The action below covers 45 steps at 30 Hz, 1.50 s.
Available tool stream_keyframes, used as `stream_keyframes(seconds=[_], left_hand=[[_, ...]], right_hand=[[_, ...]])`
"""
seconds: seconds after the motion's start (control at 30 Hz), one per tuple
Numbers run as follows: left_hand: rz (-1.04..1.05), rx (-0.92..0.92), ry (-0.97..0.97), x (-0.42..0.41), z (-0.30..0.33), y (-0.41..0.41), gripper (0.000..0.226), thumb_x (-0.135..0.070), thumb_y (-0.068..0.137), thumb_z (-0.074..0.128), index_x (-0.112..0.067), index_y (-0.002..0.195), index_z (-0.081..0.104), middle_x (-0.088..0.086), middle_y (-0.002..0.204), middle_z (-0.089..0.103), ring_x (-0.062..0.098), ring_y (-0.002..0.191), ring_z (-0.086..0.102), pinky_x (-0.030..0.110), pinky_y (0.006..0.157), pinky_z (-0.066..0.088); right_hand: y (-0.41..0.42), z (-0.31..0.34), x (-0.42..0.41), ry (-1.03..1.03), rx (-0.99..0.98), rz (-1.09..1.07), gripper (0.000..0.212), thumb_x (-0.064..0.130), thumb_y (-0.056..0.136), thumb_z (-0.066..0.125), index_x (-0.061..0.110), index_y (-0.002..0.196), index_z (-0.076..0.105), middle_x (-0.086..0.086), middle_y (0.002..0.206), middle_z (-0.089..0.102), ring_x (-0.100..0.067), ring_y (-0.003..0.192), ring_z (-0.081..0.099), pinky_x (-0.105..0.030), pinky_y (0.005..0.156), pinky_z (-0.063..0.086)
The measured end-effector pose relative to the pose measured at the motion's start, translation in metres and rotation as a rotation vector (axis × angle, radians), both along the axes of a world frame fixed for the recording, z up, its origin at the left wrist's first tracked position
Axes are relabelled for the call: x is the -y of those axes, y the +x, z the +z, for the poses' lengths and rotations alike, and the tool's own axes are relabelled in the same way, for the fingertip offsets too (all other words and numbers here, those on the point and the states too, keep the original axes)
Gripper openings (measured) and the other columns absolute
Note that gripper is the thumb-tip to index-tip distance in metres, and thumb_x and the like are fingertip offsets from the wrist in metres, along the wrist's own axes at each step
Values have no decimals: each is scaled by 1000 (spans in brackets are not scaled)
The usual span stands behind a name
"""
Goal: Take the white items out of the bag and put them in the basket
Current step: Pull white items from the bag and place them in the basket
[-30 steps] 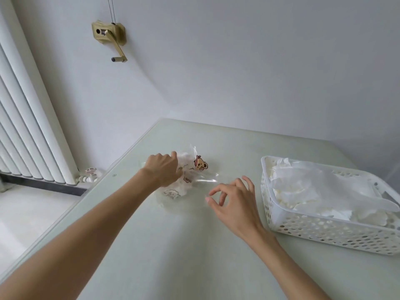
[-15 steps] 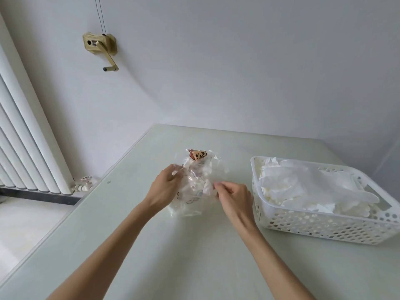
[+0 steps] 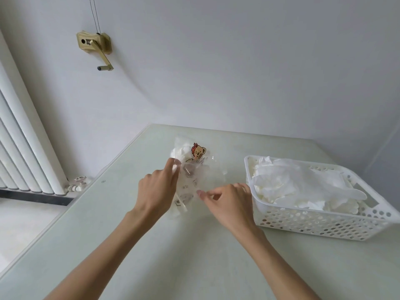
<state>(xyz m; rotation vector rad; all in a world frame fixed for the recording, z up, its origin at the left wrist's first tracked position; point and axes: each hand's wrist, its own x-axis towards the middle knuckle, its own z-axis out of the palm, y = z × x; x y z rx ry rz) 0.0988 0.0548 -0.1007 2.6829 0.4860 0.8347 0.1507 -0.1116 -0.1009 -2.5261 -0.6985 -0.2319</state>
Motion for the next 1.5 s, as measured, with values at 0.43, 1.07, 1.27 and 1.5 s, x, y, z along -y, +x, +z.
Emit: stream_keyframes(seconds=[0.43, 1.07, 1.27, 1.5], left_hand=[[87, -54, 348, -14, 0, -11, 38, -8, 73, 79, -17, 100, 56, -4, 41, 43, 23, 31, 19, 17, 42, 6], [-39, -291, 132, 9, 42, 3, 82, -72, 85, 36, -13, 142, 40, 3, 152, 36, 20, 141, 28, 36, 105, 32], [-716, -334, -521, 51, 77, -5, 97, -66, 72, 65, -33, 151, 19, -16, 156, 22, 1, 143, 19, 27, 115, 22], [-749, -34, -948, 110, 104, 24, 35, -34, 92, 60, 0, 90, 68, -9, 53, 45, 8, 48, 44, 21, 52, 37]], right_hand=[[-14, 8, 5, 421, 69, 126, 12, 35, 84, 69, 25, 78, 71, 10, 99, 60, -11, 95, 48, -5, 83, 30], [15, 118, 40, 742, -513, 300, 18, 21, 99, 47, 13, 84, 50, -13, 90, 74, -20, 71, 67, -24, 64, 52], [19, 133, 58, 1217, -927, 474, 31, 17, 97, 42, 13, 70, 55, -3, 77, 69, -10, 62, 58, -18, 65, 47], [34, 141, 120, 1117, -793, 177, 35, 49, 86, 59, 16, 98, 60, -4, 107, 67, -18, 85, 65, -29, 77, 52]])
